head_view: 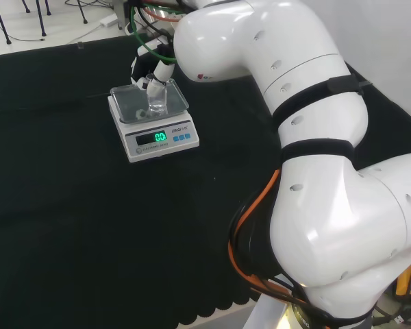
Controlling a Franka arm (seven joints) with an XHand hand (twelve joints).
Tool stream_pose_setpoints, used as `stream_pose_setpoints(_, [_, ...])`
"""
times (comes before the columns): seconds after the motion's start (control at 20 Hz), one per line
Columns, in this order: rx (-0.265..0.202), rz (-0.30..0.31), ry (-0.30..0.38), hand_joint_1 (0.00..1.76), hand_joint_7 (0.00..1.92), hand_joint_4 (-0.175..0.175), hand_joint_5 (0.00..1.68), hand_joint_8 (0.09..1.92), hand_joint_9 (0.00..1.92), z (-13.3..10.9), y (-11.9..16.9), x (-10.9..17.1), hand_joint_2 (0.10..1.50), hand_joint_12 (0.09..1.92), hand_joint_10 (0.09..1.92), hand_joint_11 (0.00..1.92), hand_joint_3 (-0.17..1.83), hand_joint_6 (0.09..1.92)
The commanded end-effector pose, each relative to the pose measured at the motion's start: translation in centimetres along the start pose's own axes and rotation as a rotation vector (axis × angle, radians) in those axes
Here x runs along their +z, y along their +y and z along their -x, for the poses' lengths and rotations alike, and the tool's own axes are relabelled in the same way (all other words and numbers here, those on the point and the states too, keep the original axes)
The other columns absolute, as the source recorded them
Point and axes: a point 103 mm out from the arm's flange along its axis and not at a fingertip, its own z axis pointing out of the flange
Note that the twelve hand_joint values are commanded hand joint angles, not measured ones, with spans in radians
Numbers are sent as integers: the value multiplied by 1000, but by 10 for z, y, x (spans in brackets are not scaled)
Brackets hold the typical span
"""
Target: Put the beaker on the electronic balance.
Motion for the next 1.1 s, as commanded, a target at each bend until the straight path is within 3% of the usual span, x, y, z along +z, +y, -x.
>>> stream_pose_setpoints(0.05, [-26, -20, 35, 1373, 625, -175, 730, 1192, 735, 5, 4, 11, 1210, 1139, 1377, 856, 0, 1359])
stream_pose_setpoints(0.15, [-36, -29, 48, 1223, 640, -175, 832, 1121, 821, 8, 4, 14, 1187, 1018, 1158, 905, -17, 1228])
stream_pose_setpoints(0.3, [-38, -23, 34, 1166, 626, -175, 954, 997, 933, 8, -1, 14, 1143, 889, 858, 1079, -47, 1045])
stream_pose_setpoints(0.4, [-39, -1, 40, 1141, 589, -175, 881, 945, 937, 7, -5, 12, 1034, 906, 751, 1114, -132, 948])
stream_pose_setpoints(0.7, [-70, -16, 51, 906, 326, -64, 372, 856, 421, 9, -16, 10, 813, 1318, 840, 596, -175, 910])
stream_pose_setpoints(0.85, [-74, -21, 55, 850, 225, -40, 283, 825, 232, 9, -20, 10, 789, 1398, 903, 461, -175, 759])
stream_pose_setpoints(1.1, [-68, 30, 38, 825, 175, -28, 249, 803, 138, 4, -36, -5, 783, 1453, 932, 354, -175, 655])
